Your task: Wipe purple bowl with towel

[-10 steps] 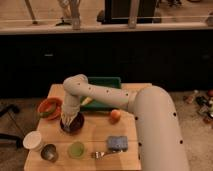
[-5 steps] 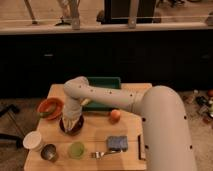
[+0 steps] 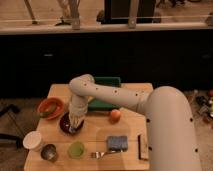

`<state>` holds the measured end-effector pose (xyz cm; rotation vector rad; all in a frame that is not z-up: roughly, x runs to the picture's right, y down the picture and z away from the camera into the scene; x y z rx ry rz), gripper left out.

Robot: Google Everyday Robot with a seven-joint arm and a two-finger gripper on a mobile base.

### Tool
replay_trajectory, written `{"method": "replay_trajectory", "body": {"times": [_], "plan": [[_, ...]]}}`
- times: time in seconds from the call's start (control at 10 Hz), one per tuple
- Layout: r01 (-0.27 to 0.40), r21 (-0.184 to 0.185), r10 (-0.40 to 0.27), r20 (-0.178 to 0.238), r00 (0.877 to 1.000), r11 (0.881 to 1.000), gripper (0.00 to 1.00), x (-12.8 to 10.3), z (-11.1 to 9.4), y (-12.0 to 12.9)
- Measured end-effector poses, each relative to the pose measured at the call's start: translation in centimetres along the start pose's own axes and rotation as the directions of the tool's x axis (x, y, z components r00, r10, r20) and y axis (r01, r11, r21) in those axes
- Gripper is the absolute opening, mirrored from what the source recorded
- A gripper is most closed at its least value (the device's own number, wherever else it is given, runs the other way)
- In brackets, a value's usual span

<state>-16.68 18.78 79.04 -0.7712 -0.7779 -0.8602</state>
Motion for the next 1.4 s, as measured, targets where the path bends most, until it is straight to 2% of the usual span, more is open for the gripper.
{"method": "replay_trajectory", "body": {"times": [0.4, 0.7, 0.9, 1.1, 1.4], "plan": [[0.03, -0.013, -0.03, 0.001, 1.0, 0.999, 0.03, 1.7, 0.8, -2.4], [0.095, -0.025, -0.094, 0.023, 0.995, 0.995, 0.03, 0.7, 1.6, -4.8], [0.154, -0.041, -0.152, 0.052, 0.987, 0.987, 0.03, -1.3, 2.5, -5.7], [0.171, -0.051, -0.168, 0.071, 0.983, 0.984, 0.03, -2.4, 2.7, -4.9], [0.115, -0.046, -0.111, 0.078, 0.991, 0.992, 0.03, -2.5, 2.1, -2.1]]}}
